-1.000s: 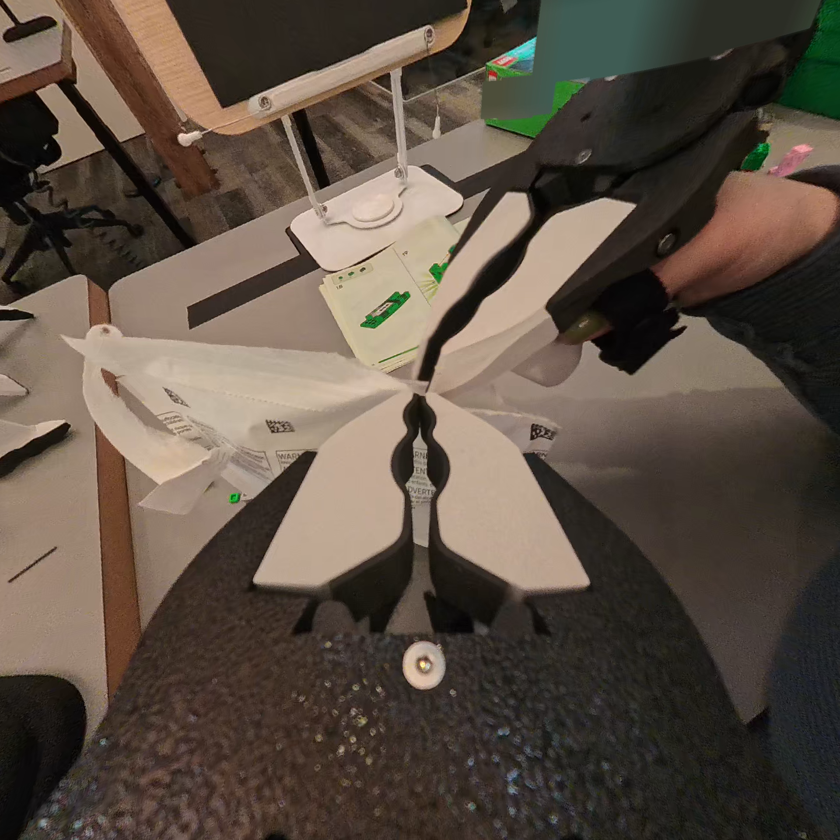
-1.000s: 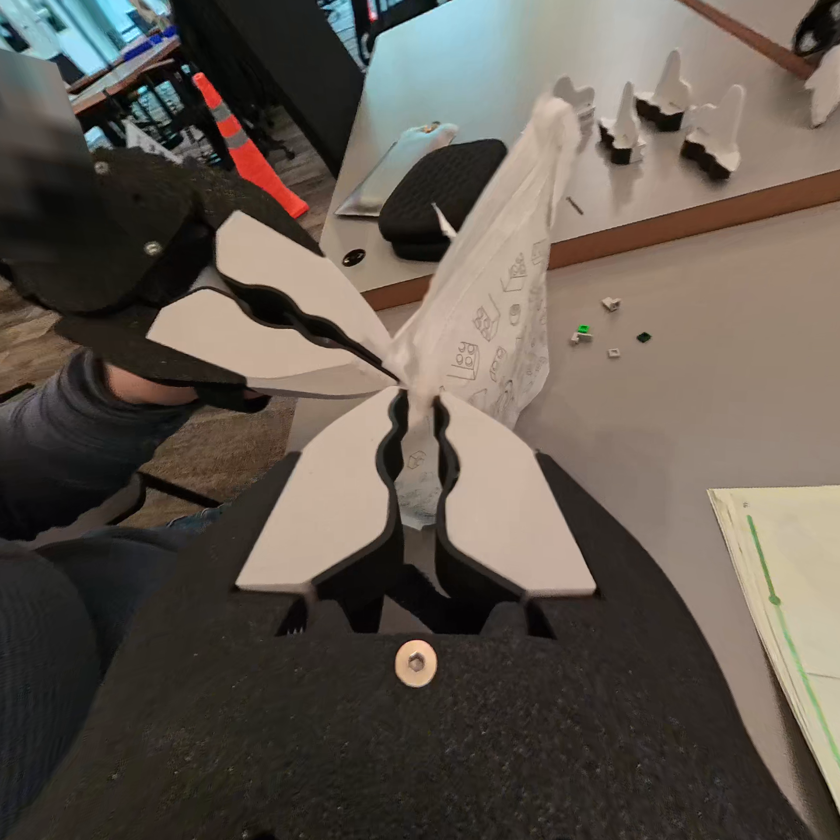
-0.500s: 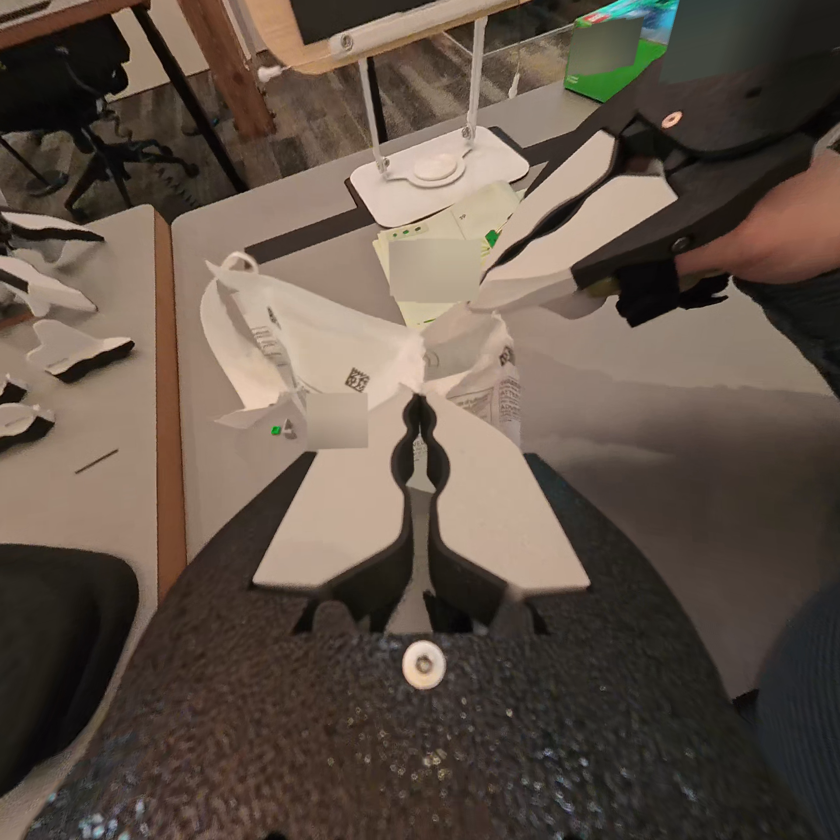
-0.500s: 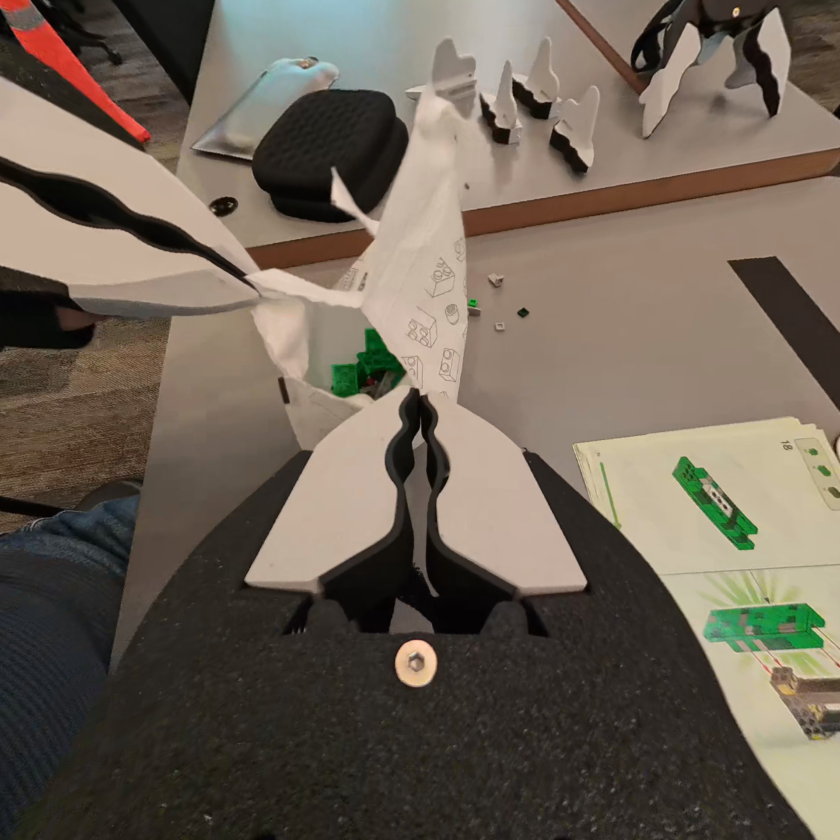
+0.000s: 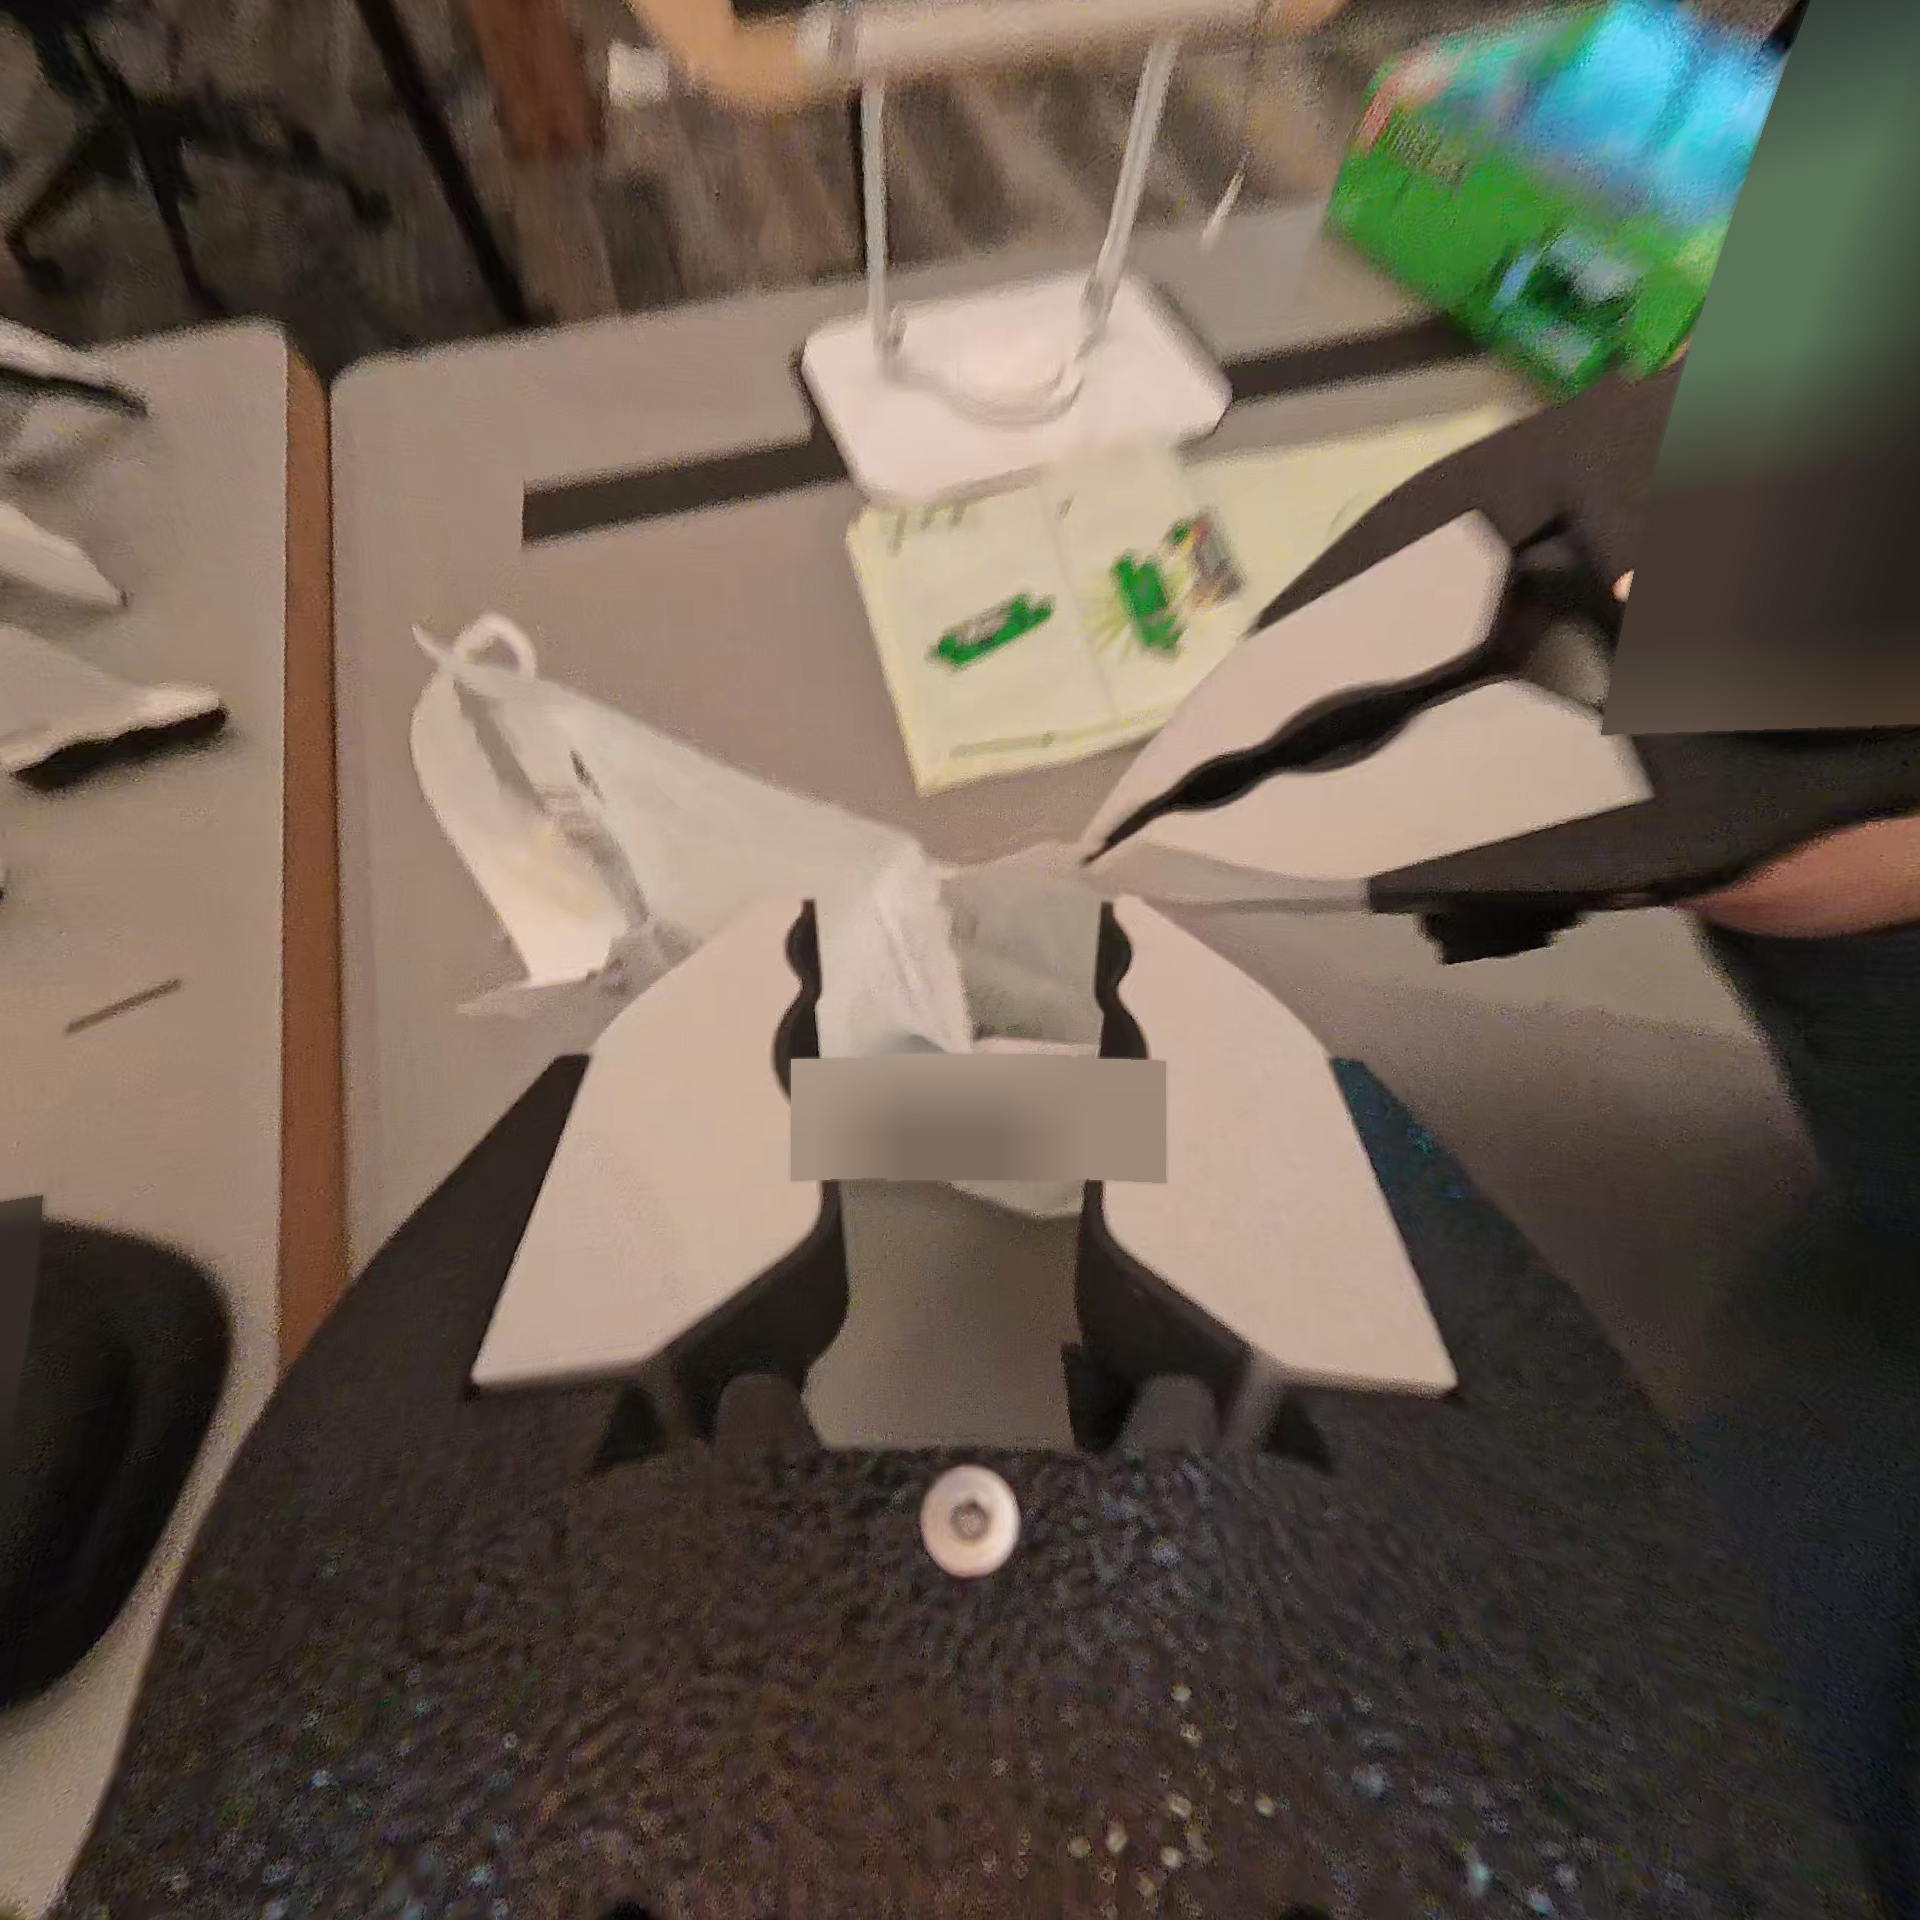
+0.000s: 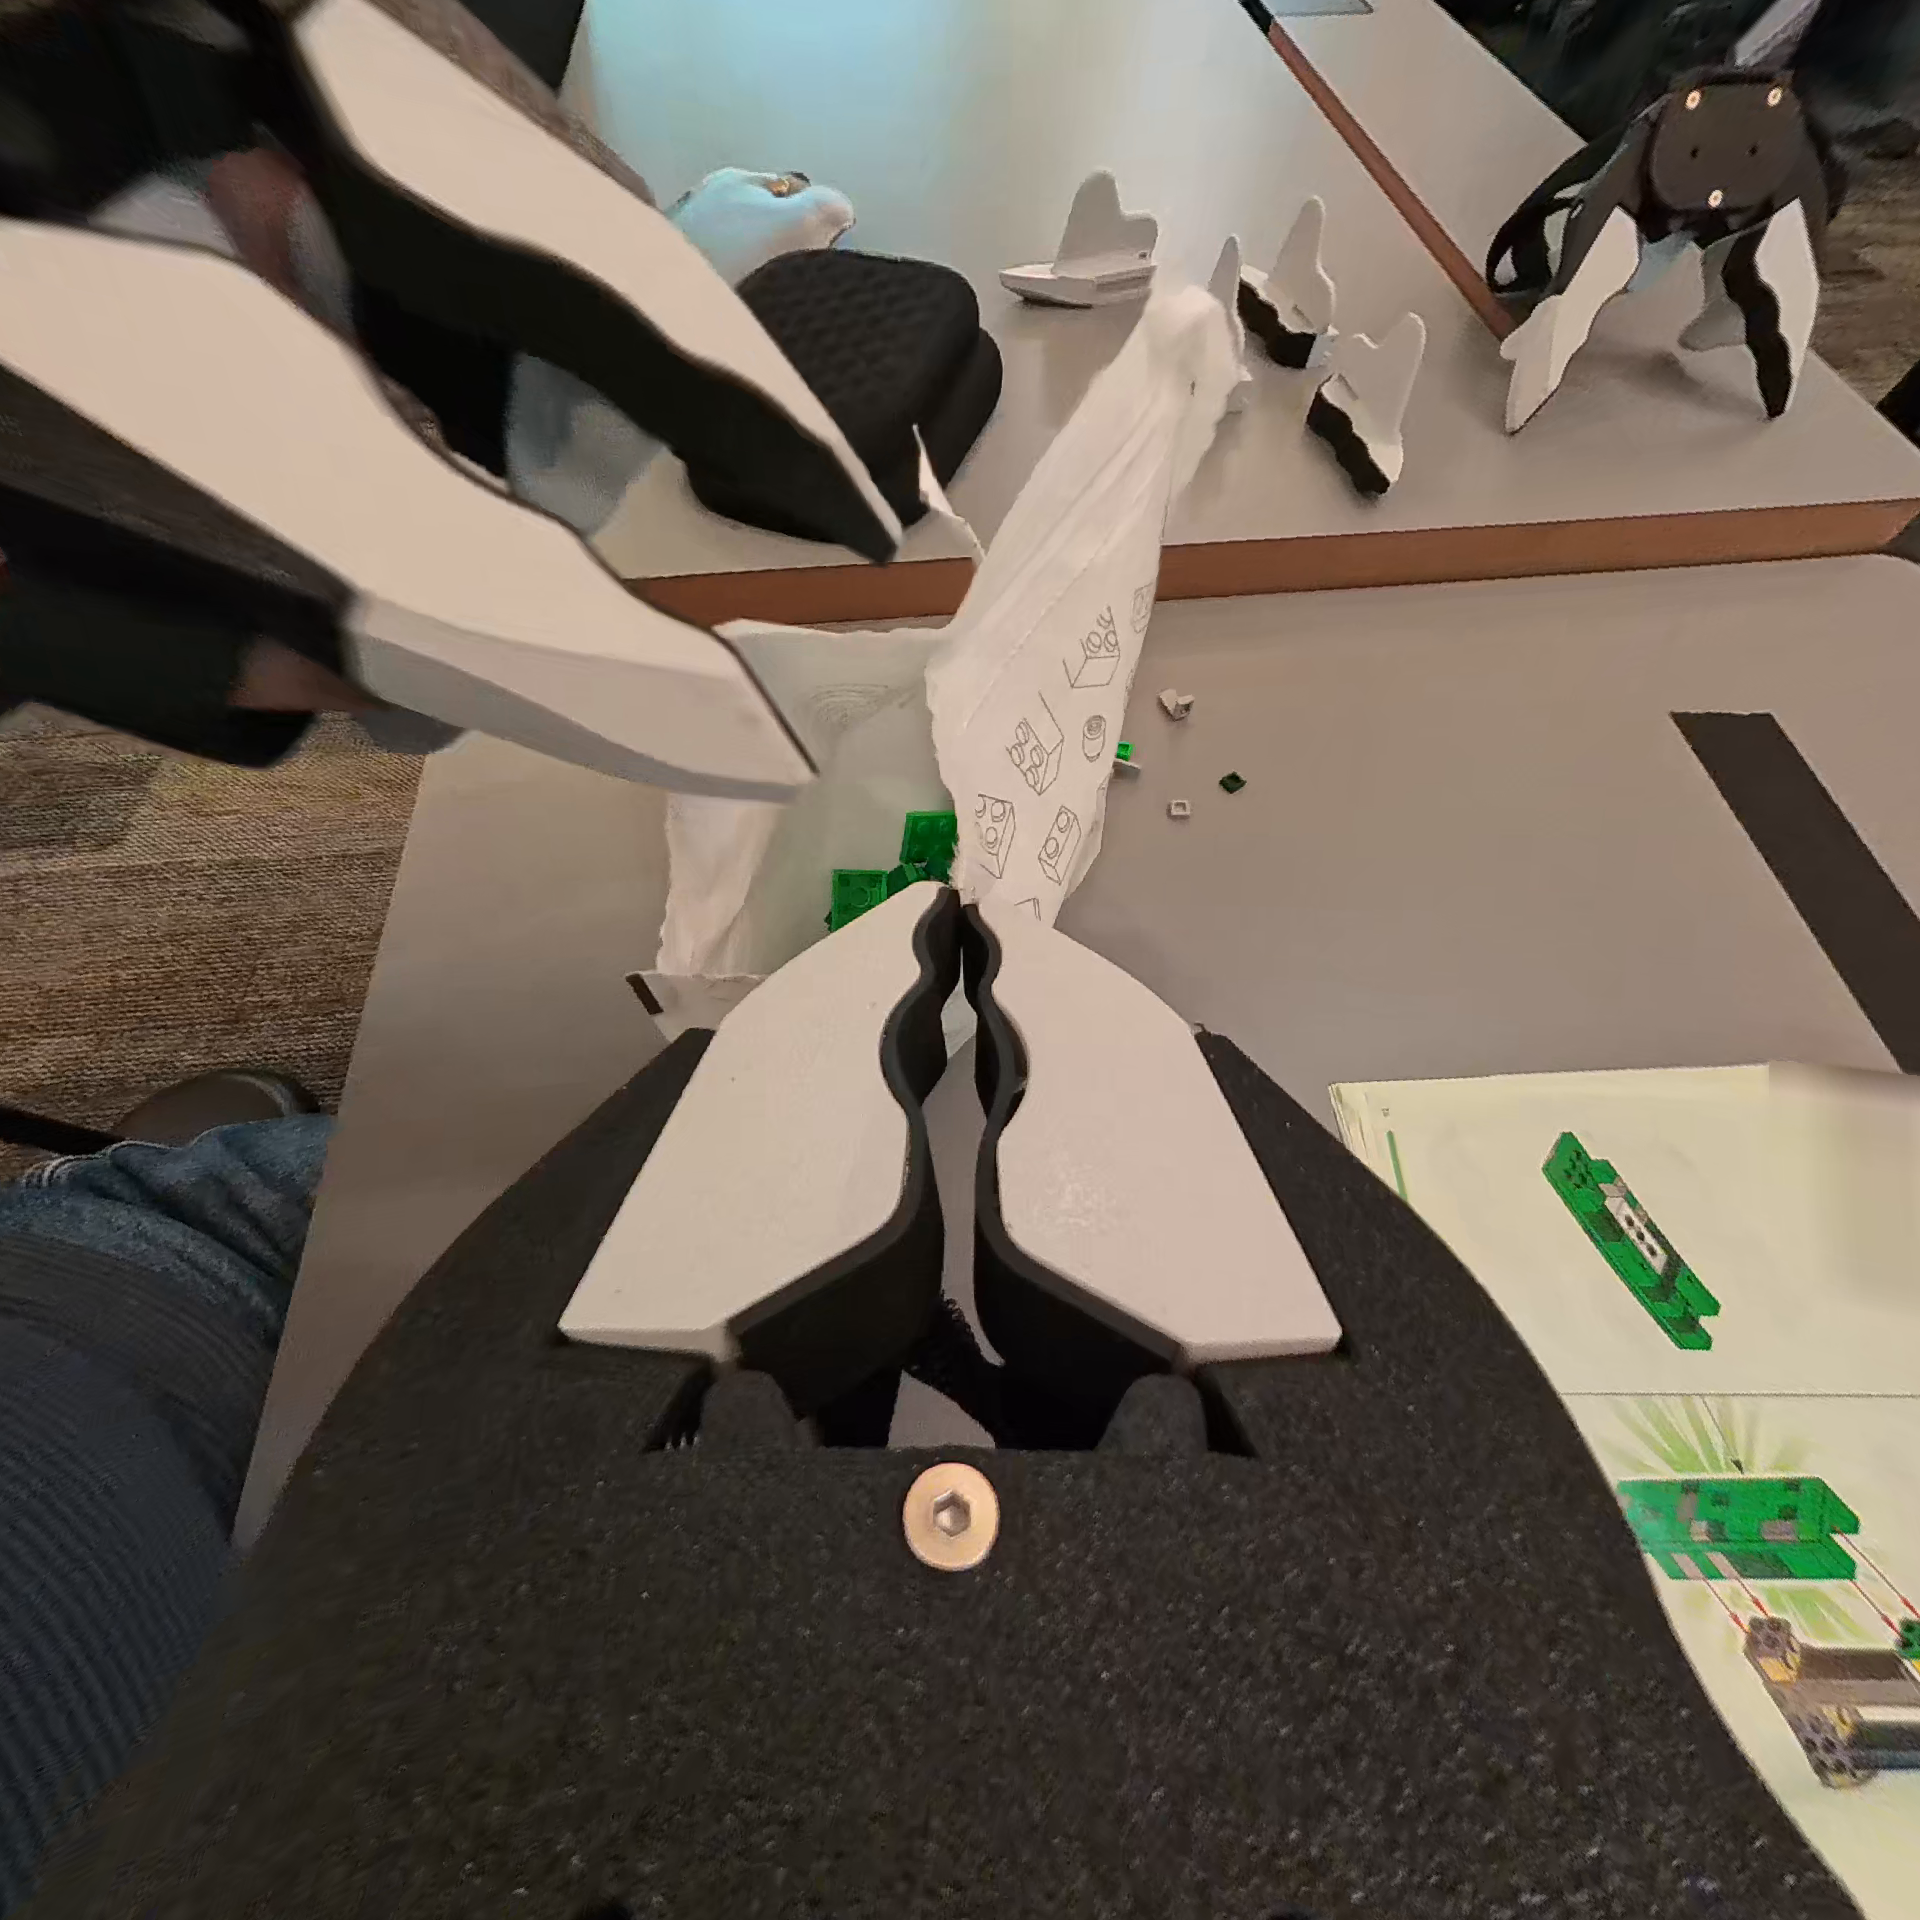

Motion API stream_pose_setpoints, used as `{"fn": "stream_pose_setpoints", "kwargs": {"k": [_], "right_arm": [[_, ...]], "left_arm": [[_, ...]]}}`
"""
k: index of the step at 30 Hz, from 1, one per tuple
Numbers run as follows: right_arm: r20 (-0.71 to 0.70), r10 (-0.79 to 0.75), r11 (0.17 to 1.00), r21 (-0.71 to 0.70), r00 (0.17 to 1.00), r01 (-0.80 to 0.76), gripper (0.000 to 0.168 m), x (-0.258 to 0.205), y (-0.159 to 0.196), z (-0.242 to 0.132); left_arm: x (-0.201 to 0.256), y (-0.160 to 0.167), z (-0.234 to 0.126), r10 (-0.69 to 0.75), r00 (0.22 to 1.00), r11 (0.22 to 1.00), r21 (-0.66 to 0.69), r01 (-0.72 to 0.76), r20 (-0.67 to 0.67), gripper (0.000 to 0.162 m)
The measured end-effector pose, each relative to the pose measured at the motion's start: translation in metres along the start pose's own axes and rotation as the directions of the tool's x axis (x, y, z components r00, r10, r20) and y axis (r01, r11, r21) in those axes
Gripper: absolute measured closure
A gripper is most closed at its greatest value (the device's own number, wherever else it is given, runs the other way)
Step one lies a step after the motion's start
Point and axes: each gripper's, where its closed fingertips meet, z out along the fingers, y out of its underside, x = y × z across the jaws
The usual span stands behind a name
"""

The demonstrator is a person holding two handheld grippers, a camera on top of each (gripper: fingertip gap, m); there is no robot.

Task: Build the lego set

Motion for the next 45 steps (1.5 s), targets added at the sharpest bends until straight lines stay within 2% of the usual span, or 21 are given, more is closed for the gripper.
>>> {"fn": "stream_pose_setpoints", "kwargs": {"k": [3, 7, 9, 11, 14, 18, 21, 23, 25, 26, 27, 30, 32, 36, 40, 45], "right_arm": [[-0.012, -0.011, 1.0, -0.008, 1.0, 0.011, 0.168, 0.001, 0.001, 0.0], [0.022, -0.041, 0.999, -0.008, 0.999, 0.041, 0.168, -0.003, 0.003, -0.001], [0.033, -0.039, 0.999, 0.029, 0.999, 0.038, 0.167, -0.004, -0.003, -0.003], [-0.016, -0.033, 0.997, 0.073, 0.999, 0.034, 0.149, 0.001, -0.01, -0.006], [0.017, 0.007, 0.998, 0.063, 1.0, -0.008, 0.128, -0.006, -0.012, -0.006], [-0.16, 0.033, 0.999, -0.009, 0.987, -0.035, 0.12, 0.019, 0.0, -0.002], [-0.186, 0.047, 0.998, -0.02, 0.981, -0.052, 0.123, 0.025, 0.003, -0.003], [-0.21, 0.04, 0.999, -0.028, 0.977, -0.047, 0.133, 0.027, 0.004, -0.004], [-0.266, 0.003, 1.0, -0.026, 0.964, -0.01, 0.147, 0.034, 0.002, -0.006], [-0.29, -0.021, 1.0, -0.018, 0.957, 0.017, 0.165, 0.037, 0.0, -0.009], [-0.297, -0.035, 0.999, 0.002, 0.954, 0.037, 0.168, 0.038, -0.003, -0.01], [-0.314, -0.025, 0.998, 0.043, 0.949, 0.041, 0.168, 0.044, -0.009, -0.013], [-0.273, 0.009, 0.997, 0.077, 0.962, 0.012, 0.168, 0.045, -0.01, -0.012], [-0.297, 0.044, 0.996, 0.086, 0.954, -0.019, 0.168, 0.062, -0.001, -0.01], [-0.26, 0.127, 0.987, 0.124, 0.957, -0.098, 0.168, 0.071, 0.003, -0.013], [-0.252, 0.144, 0.985, 0.127, 0.957, -0.114, 0.168, 0.075, 0.007, -0.011]], "left_arm": [[-0.007, 0.023, 0.015, 0.007, 0.999, 0.975, -0.22, 0.002, 0.039, 0.132], [-0.014, 0.019, 0.023, 0.085, 0.994, 0.969, -0.237, -0.066, 0.072, 0.16], [-0.01, 0.014, 0.027, 0.079, 0.995, 0.975, -0.21, -0.065, 0.056, 0.162], [-0.006, 0.011, 0.03, 0.101, 0.993, 0.977, -0.196, -0.087, 0.062, 0.162], [-0.001, 0.006, 0.034, 0.164, 0.982, 0.971, -0.193, -0.144, 0.096, 0.162], [0.009, 0.0, 0.038, 0.236, 0.965, 0.961, -0.174, -0.213, 0.119, 0.162], [0.012, -0.004, 0.038, 0.269, 0.953, 0.957, -0.149, -0.248, 0.138, 0.162], [0.014, -0.007, 0.038, 0.289, 0.947, 0.954, -0.131, -0.271, 0.144, 0.162], [0.014, -0.009, 0.036, 0.32, 0.934, 0.945, -0.127, -0.302, 0.158, 0.162], [0.014, -0.01, 0.035, 0.332, 0.929, 0.941, -0.12, -0.316, 0.163, 0.162], [0.014, -0.012, 0.034, 0.339, 0.925, 0.94, -0.109, -0.325, 0.169, 0.162], [0.009, -0.017, 0.027, 0.336, 0.921, 0.942, -0.082, -0.326, 0.195, 0.162], [0.003, -0.017, 0.025, 0.317, 0.928, 0.948, -0.062, -0.311, 0.194, 0.162], [-0.016, -0.012, 0.023, 0.249, 0.951, 0.968, -0.024, -0.249, 0.186, 0.162], [-0.024, -0.01, 0.021, 0.135, 0.984, 0.989, 0.047, -0.142, 0.12, 0.162], [-0.026, -0.004, 0.024, 0.102, 0.991, 0.992, 0.063, -0.107, 0.084, 0.162]]}}
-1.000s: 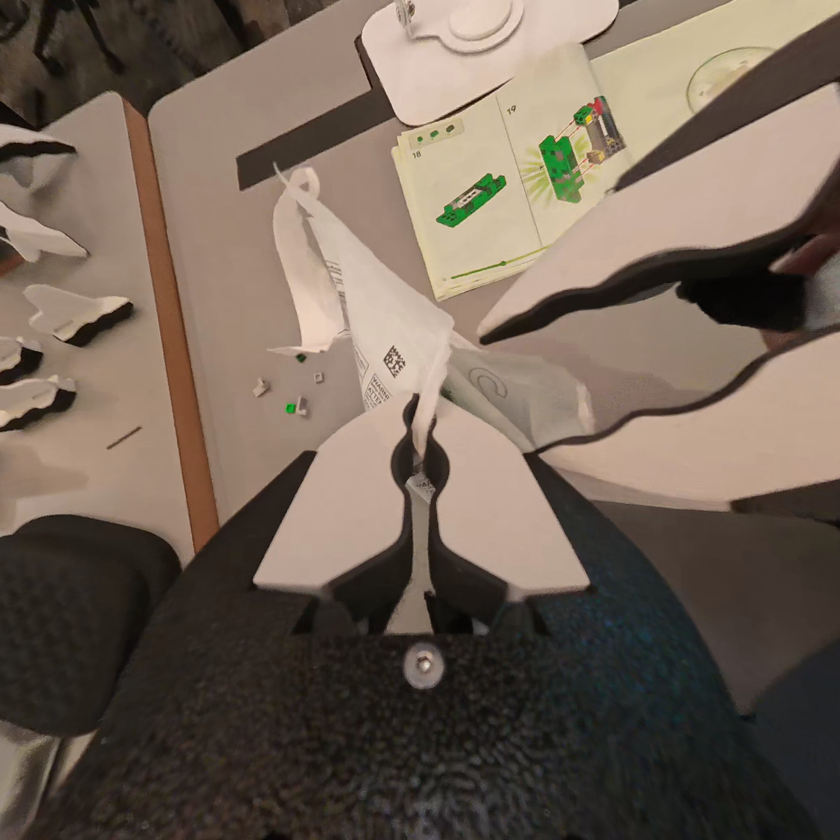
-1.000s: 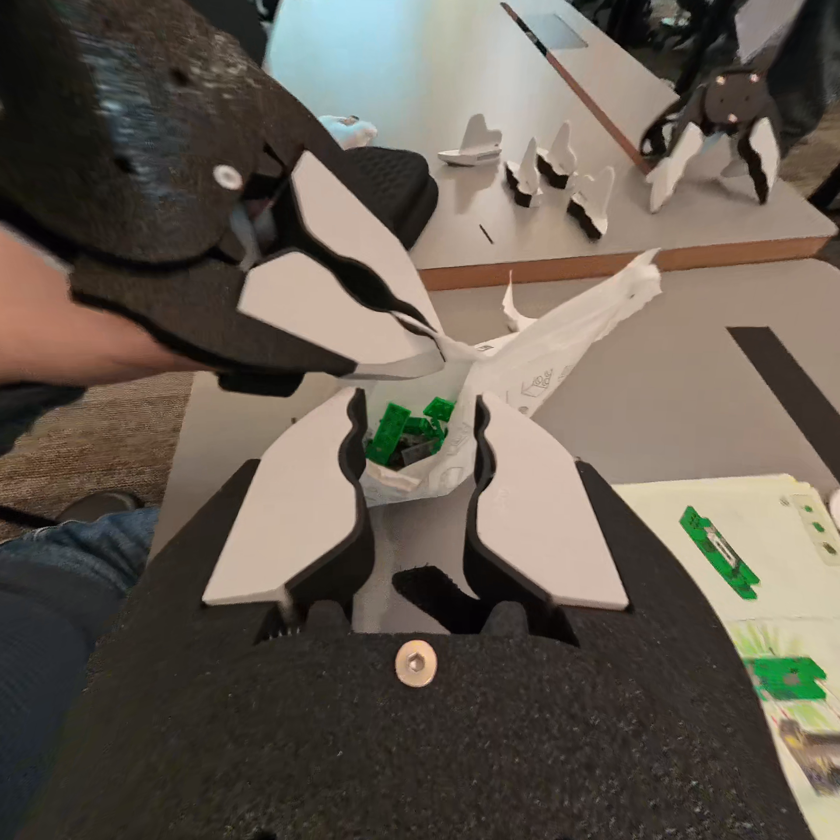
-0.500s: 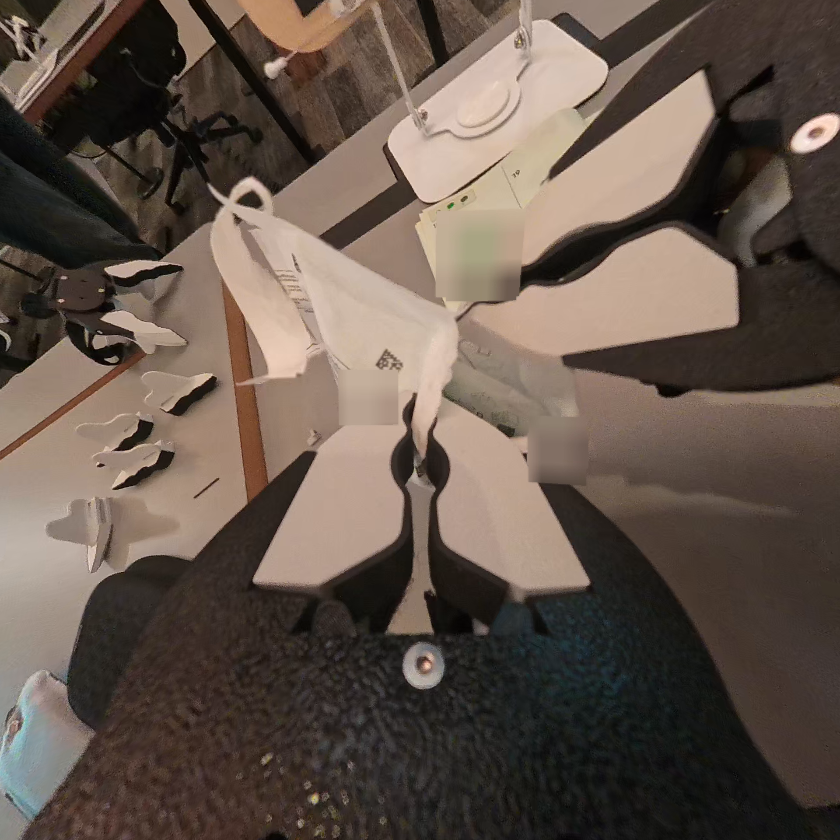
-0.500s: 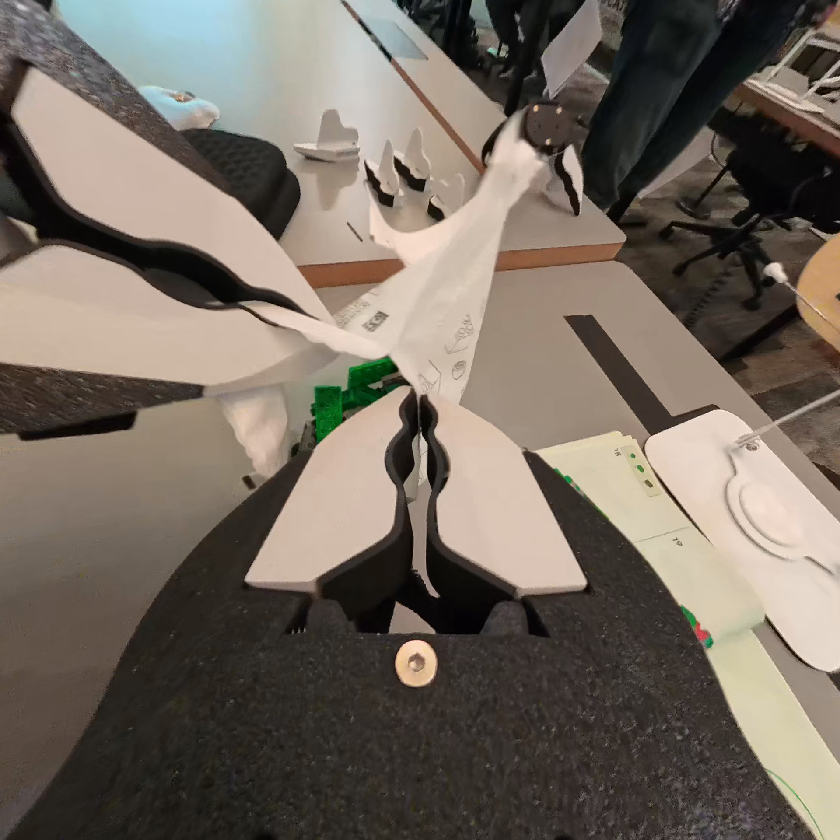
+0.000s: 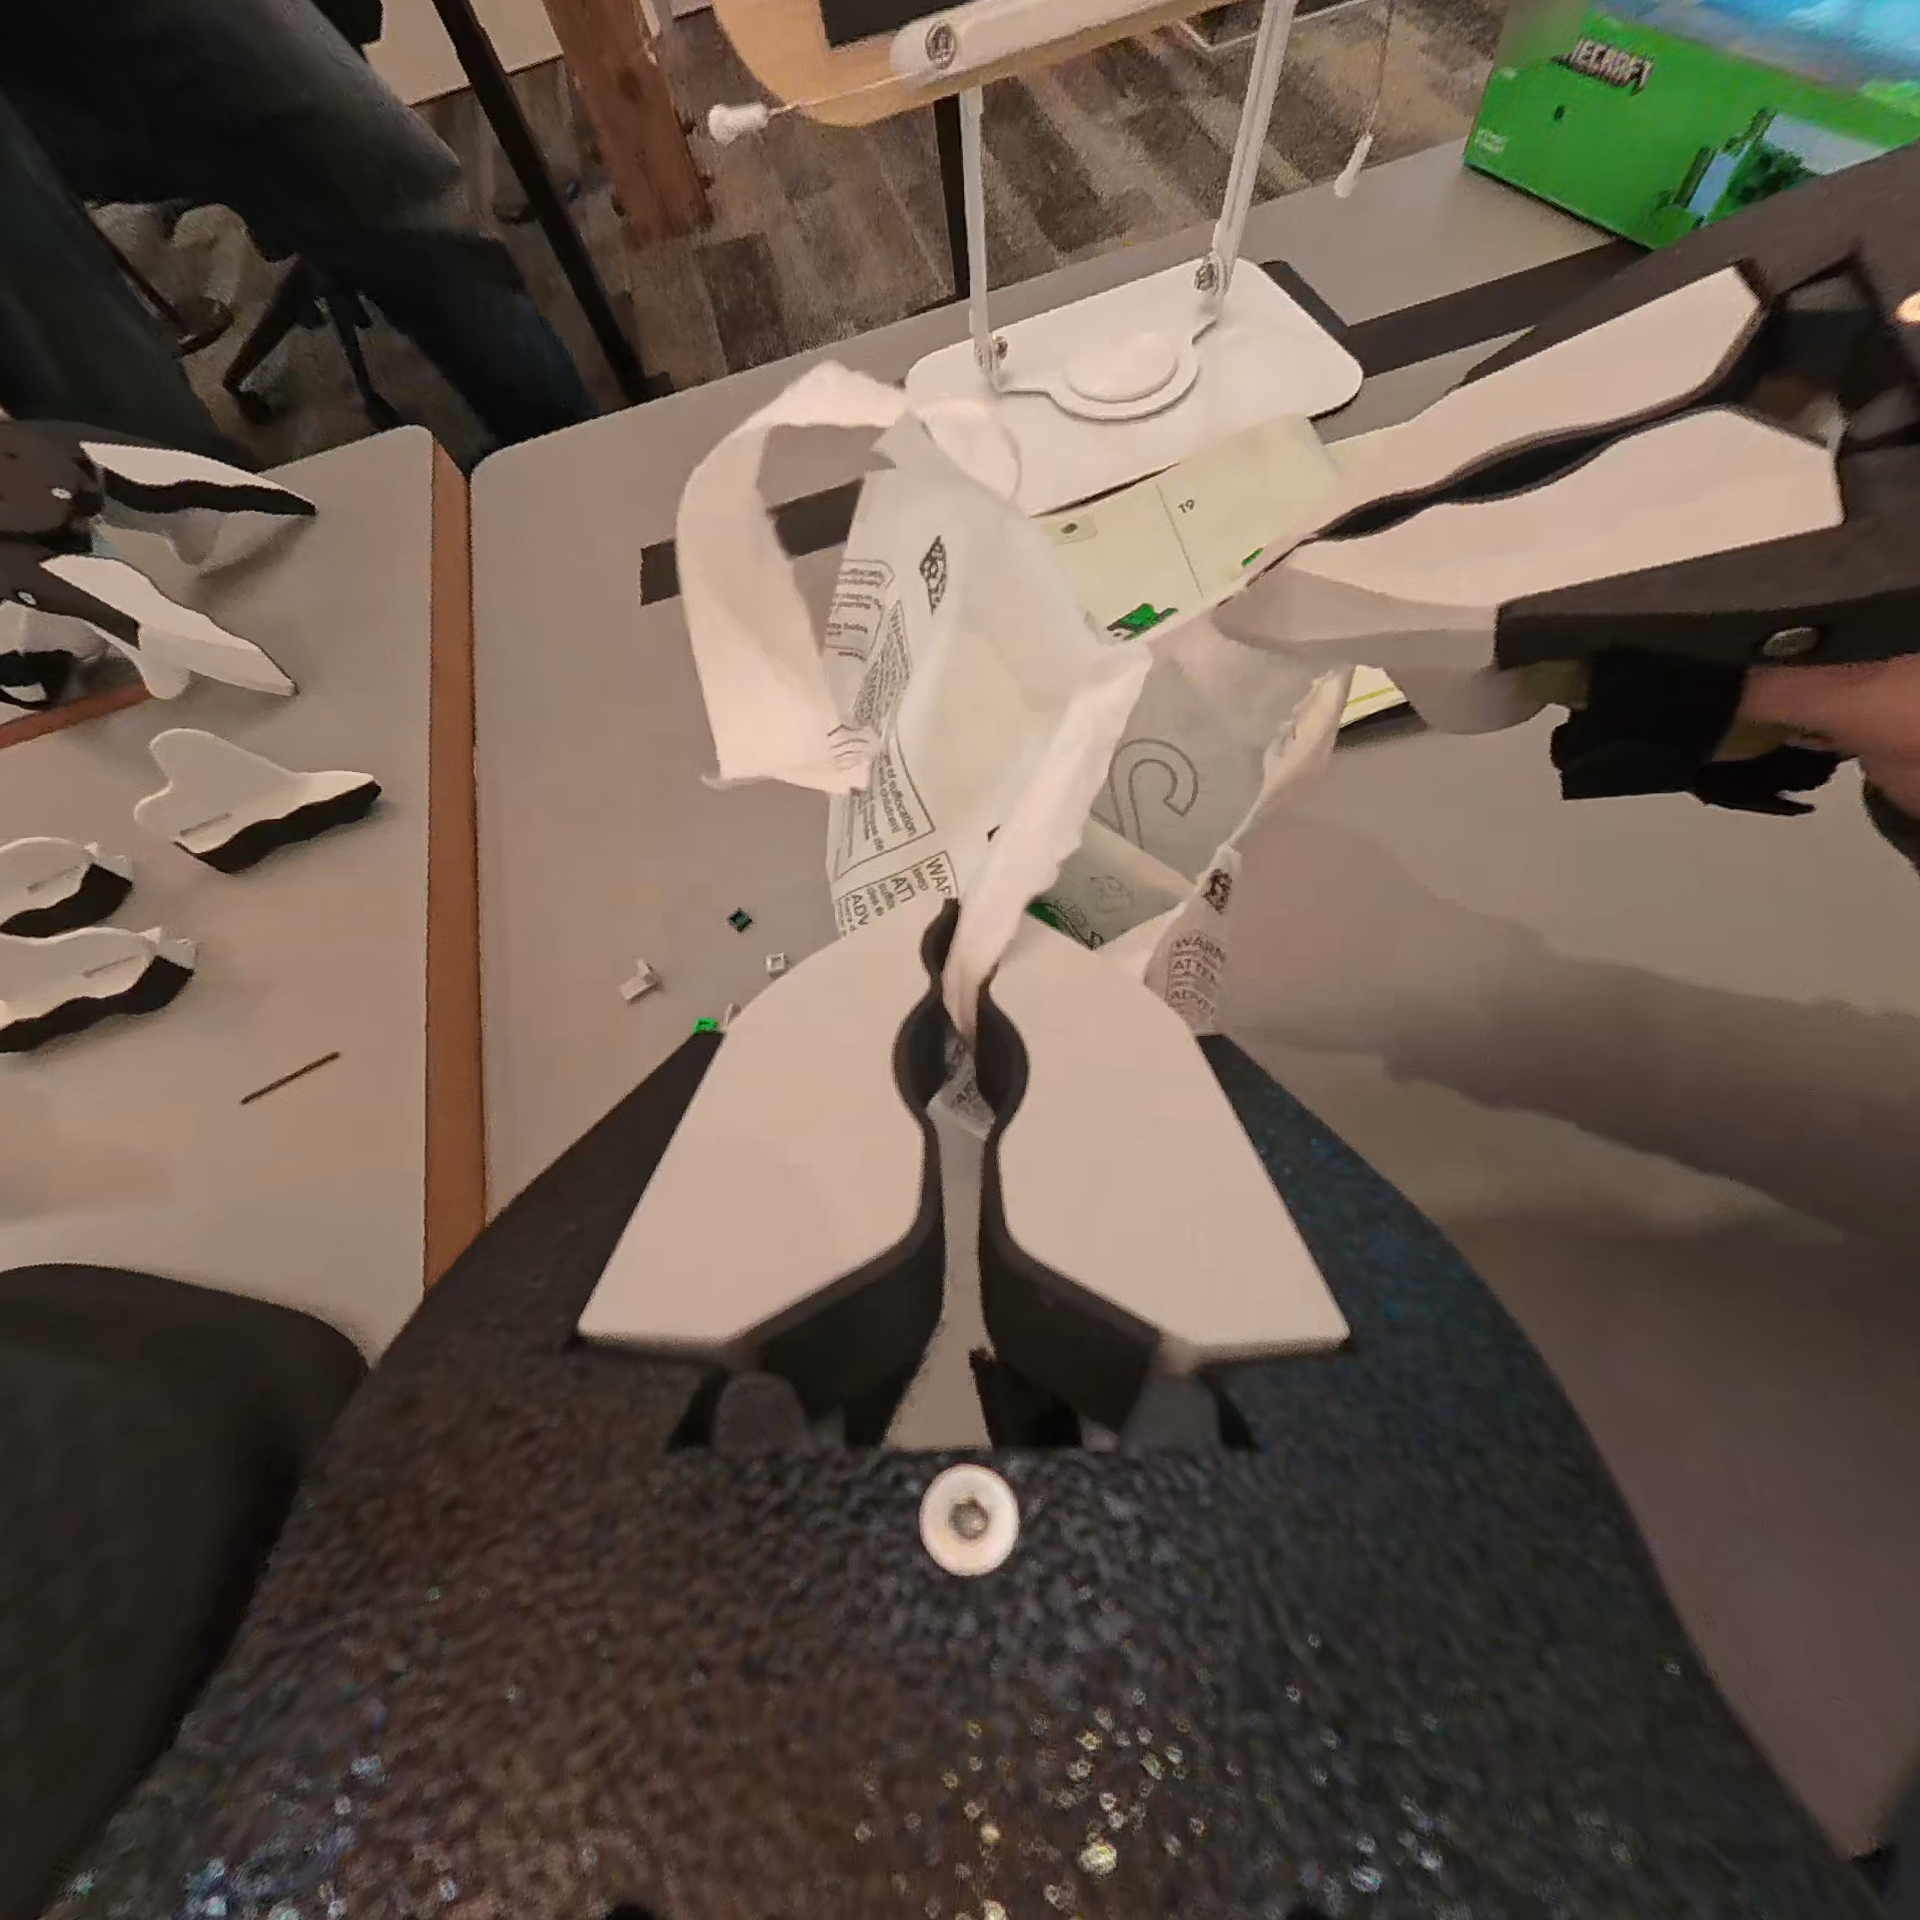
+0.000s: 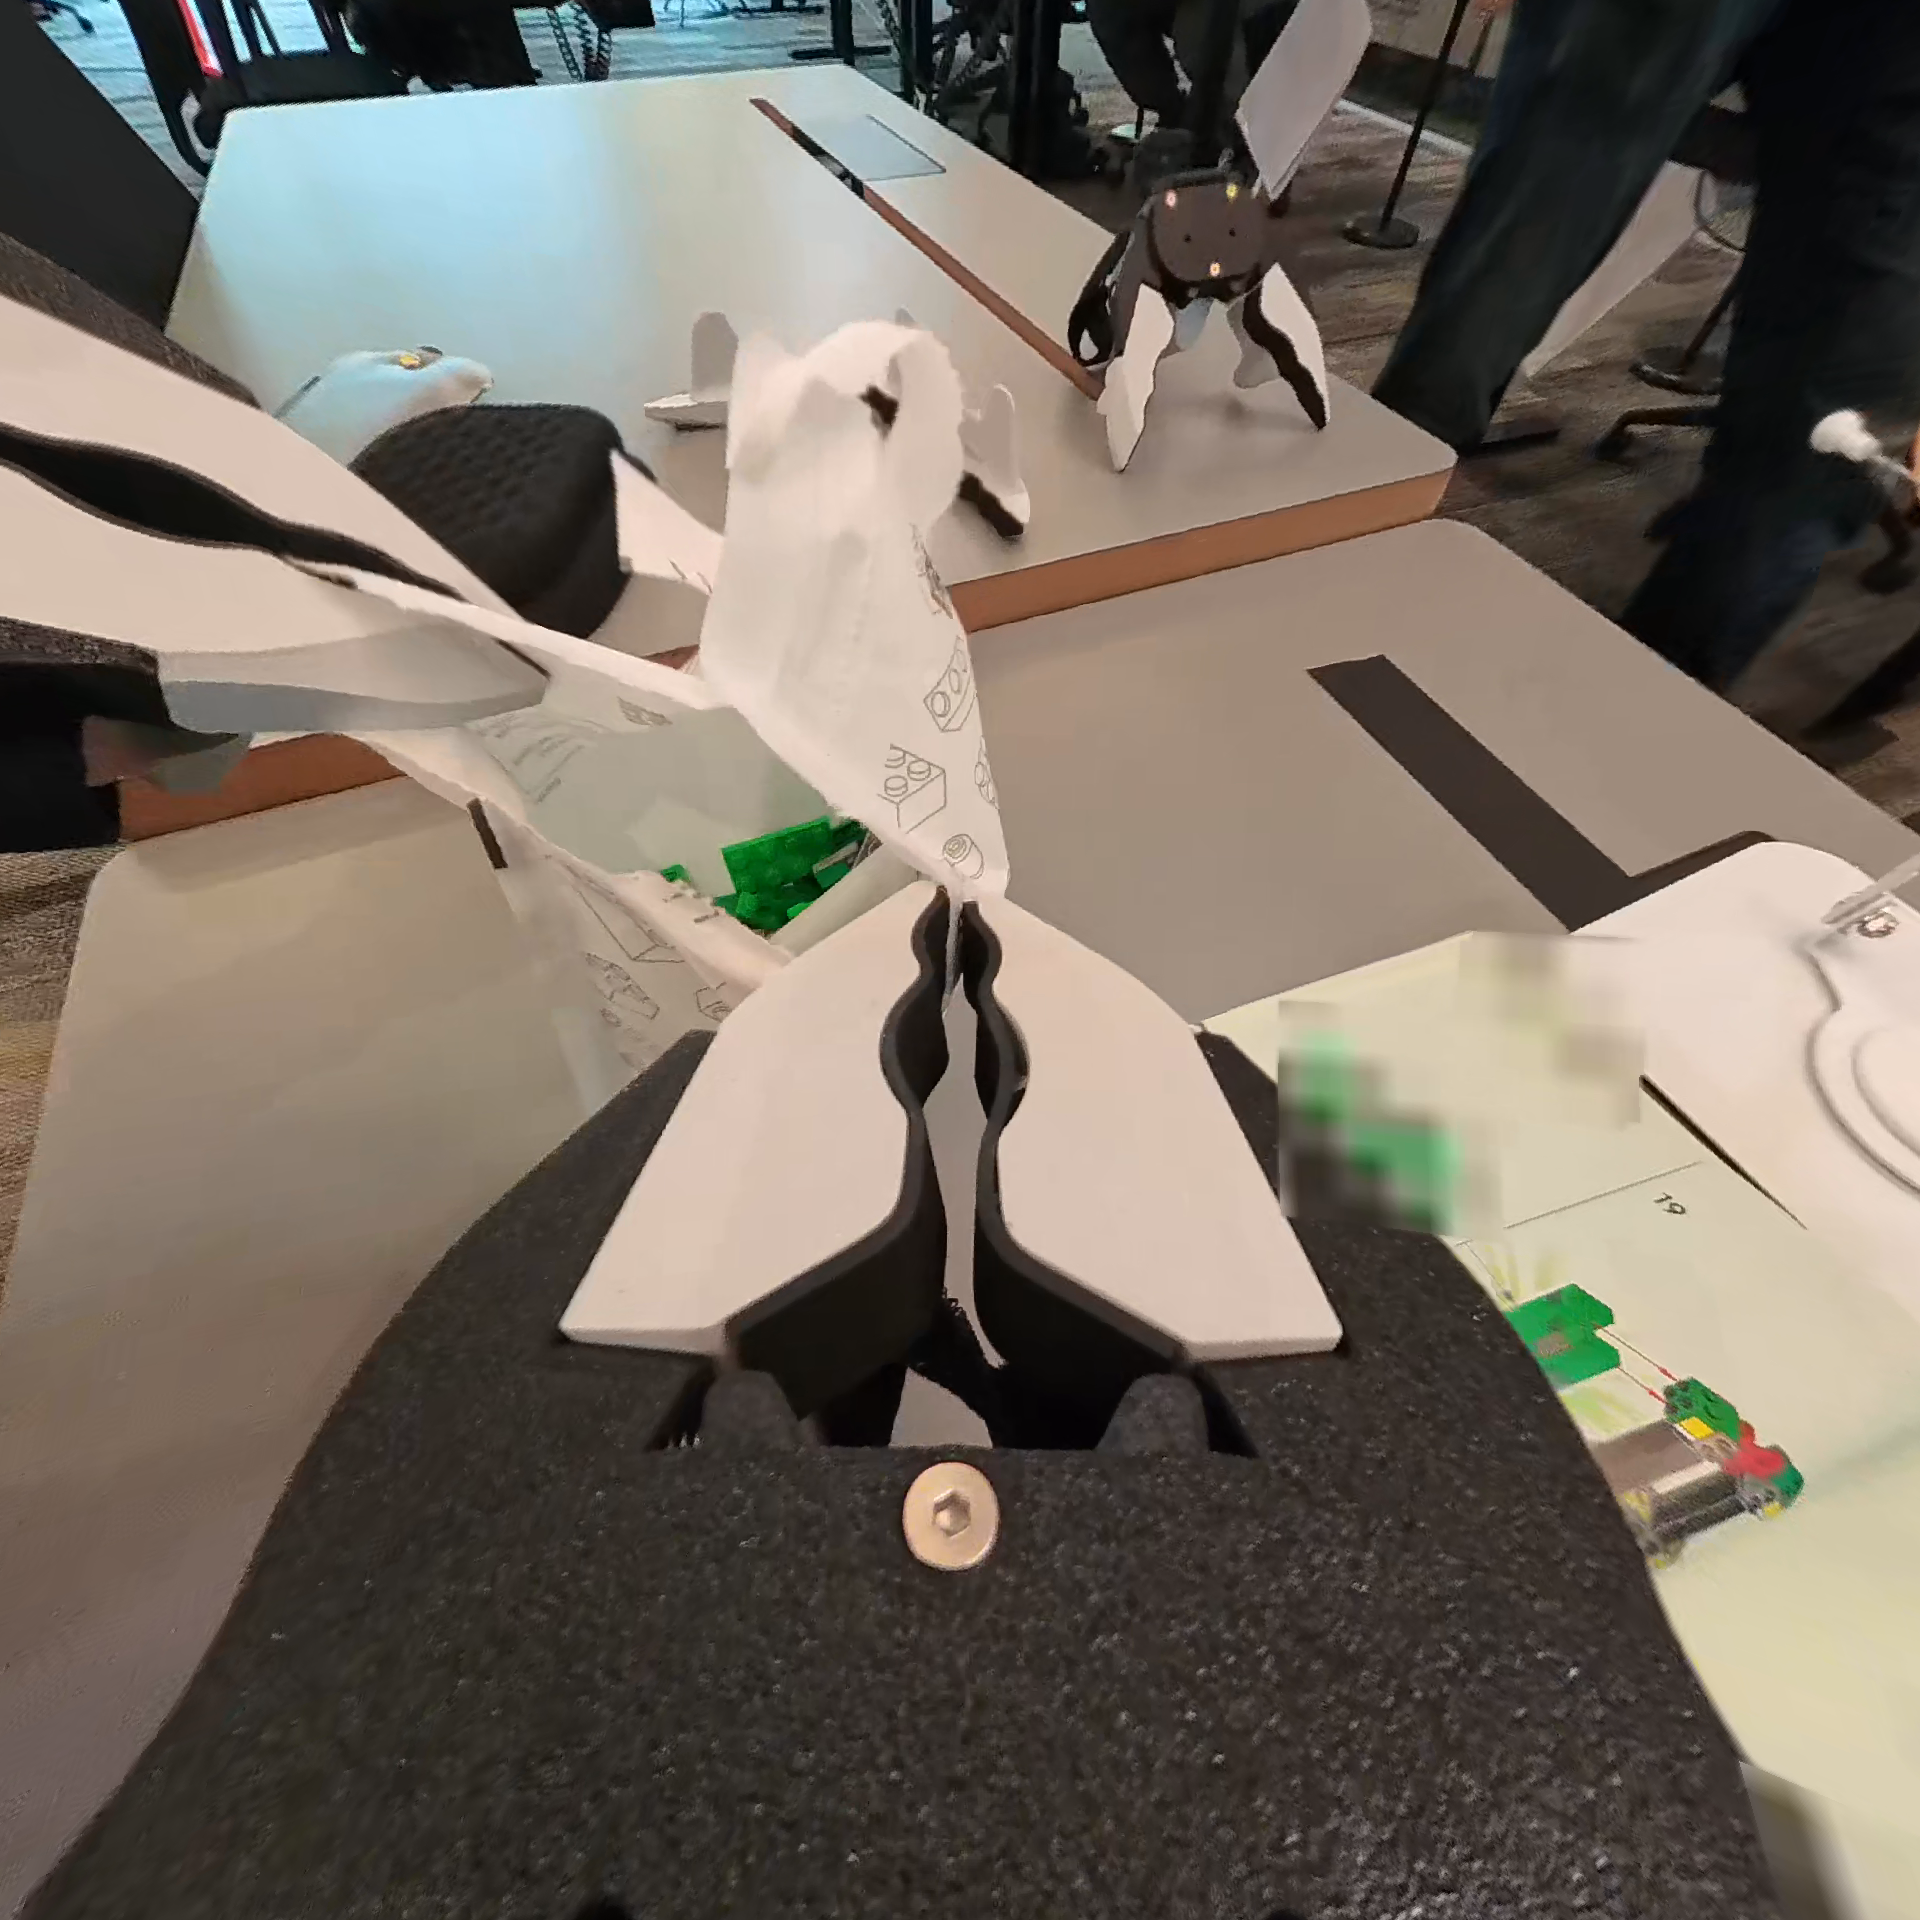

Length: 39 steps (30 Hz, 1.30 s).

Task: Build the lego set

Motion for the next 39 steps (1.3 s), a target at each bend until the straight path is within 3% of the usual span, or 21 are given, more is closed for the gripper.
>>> {"fn": "stream_pose_setpoints", "kwargs": {"k": [5, 6, 8, 9, 16, 20, 24, 28, 32, 34, 39], "right_arm": [[0.029, -0.057, 0.998, -0.005, 0.998, 0.057, 0.168, -0.005, 0.001, 0.001], [0.031, -0.059, 0.998, -0.003, 0.998, 0.059, 0.168, -0.007, 0.0, 0.001], [0.024, -0.087, 0.996, -0.01, 0.996, 0.088, 0.168, -0.009, 0.0, 0.001], [0.017, -0.1, 0.995, -0.009, 0.995, 0.1, 0.168, -0.01, -0.001, 0.001], [0.077, -0.212, 0.977, -0.007, 0.974, 0.213, 0.168, -0.028, -0.004, -0.003], [0.057, -0.2, 0.98, 0.001, 0.978, 0.2, 0.168, -0.026, -0.004, -0.004], [-0.033, -0.116, 0.987, 0.107, 0.993, 0.119, 0.137, -0.016, -0.026, -0.015], [-0.088, -0.12, 0.992, 0.015, 0.989, 0.122, 0.126, -0.01, -0.017, -0.014], [-0.189, -0.117, 0.993, -0.008, 0.975, 0.118, 0.141, 0.005, -0.014, -0.015], [-0.228, -0.141, 0.989, 0.009, 0.963, 0.147, 0.168, 0.012, -0.018, -0.019], [-0.186, -0.077, 0.995, 0.054, 0.98, 0.088, 0.168, 0.02, -0.02, -0.023]], "left_arm": [[0.005, -0.002, 0.005, 0.02, 0.999, 1.0, -0.018, -0.021, -0.051, 0.162], [0.008, -0.005, 0.006, 0.024, 0.998, 0.999, -0.026, -0.026, -0.062, 0.155], [0.012, -0.014, 0.008, 0.053, 0.997, 0.998, -0.033, -0.055, -0.058, 0.115], [0.017, -0.021, 0.009, 0.078, 0.995, 0.997, -0.02, -0.08, -0.063, 0.11], [0.023, -0.028, 0.031, 0.15, 0.988, 0.973, -0.173, -0.155, -0.038, 0.133], [0.018, -0.029, 0.04, 0.193, 0.981, 0.96, -0.203, -0.191, -0.007, 0.157], [0.025, -0.041, 0.038, 0.251, 0.966, 0.96, -0.141, -0.241, 0.056, 0.162], [0.041, -0.051, 0.036, 0.301, 0.951, 0.951, -0.092, -0.294, 0.074, 0.162], [0.053, -0.058, 0.035, 0.328, 0.942, 0.944, -0.051, -0.325, 0.069, 0.162], [0.05, -0.06, 0.032, 0.326, 0.941, 0.945, -0.039, -0.324, 0.084, 0.162], [0.045, -0.059, 0.029, 0.292, 0.954, 0.956, -0.02, -0.291, 0.071, 0.162]]}}
